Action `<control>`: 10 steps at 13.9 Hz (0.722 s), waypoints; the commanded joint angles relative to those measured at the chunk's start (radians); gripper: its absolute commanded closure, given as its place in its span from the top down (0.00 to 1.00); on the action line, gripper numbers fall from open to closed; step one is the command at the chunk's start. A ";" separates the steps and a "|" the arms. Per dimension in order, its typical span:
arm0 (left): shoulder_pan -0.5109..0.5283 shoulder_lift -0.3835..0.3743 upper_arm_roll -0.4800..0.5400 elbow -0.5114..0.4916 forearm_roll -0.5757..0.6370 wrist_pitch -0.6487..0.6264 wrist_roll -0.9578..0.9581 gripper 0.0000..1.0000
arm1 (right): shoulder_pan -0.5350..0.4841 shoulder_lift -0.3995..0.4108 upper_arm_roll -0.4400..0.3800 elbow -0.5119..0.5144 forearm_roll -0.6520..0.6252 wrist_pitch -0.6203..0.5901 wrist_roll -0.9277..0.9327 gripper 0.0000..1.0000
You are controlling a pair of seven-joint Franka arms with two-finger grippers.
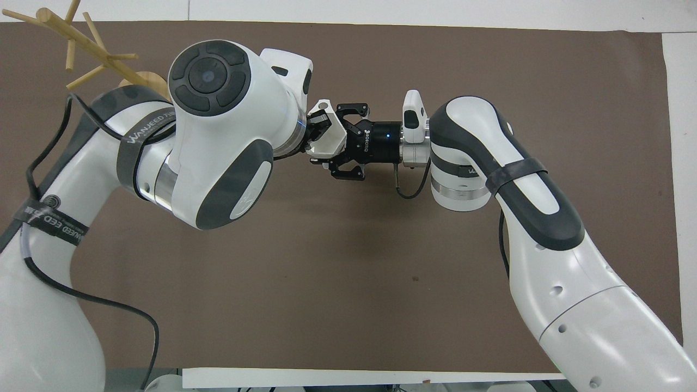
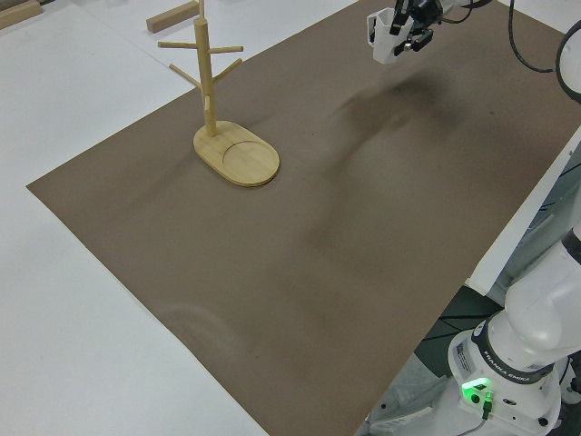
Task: Hang cup on rack
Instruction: 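Grasp the cup with the left gripper while the right gripper holds it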
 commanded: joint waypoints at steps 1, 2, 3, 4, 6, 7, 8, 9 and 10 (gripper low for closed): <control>-0.001 -0.006 0.002 -0.055 -0.008 0.066 0.004 0.05 | 0.005 -0.022 -0.002 -0.016 0.022 0.003 0.015 0.31; -0.001 -0.003 0.002 -0.055 -0.008 0.077 0.004 0.04 | 0.005 -0.022 -0.002 -0.016 0.022 0.005 0.015 0.31; -0.001 -0.003 0.002 -0.054 -0.008 0.074 0.002 0.00 | 0.005 -0.022 -0.002 -0.016 0.022 0.005 0.015 0.31; 0.000 -0.003 0.002 -0.047 -0.008 0.069 0.001 0.00 | 0.004 -0.022 -0.002 -0.016 0.022 0.005 0.015 0.36; 0.003 -0.001 0.004 -0.041 -0.006 0.060 -0.001 0.00 | 0.004 -0.022 -0.002 -0.014 0.022 0.003 0.018 0.86; 0.005 -0.001 0.005 -0.041 -0.005 0.058 -0.001 0.00 | 0.000 -0.022 -0.002 -0.014 0.021 -0.001 0.017 1.00; 0.005 -0.001 0.007 -0.040 0.000 0.058 -0.001 0.00 | -0.001 -0.022 -0.002 -0.014 0.022 -0.004 0.017 1.00; 0.005 -0.001 0.007 -0.037 0.003 0.058 -0.002 0.00 | -0.009 -0.022 -0.002 -0.014 0.021 -0.010 0.015 1.00; 0.005 -0.001 0.008 -0.035 0.003 0.058 -0.004 0.00 | -0.018 -0.023 -0.004 -0.014 0.018 -0.022 0.015 1.00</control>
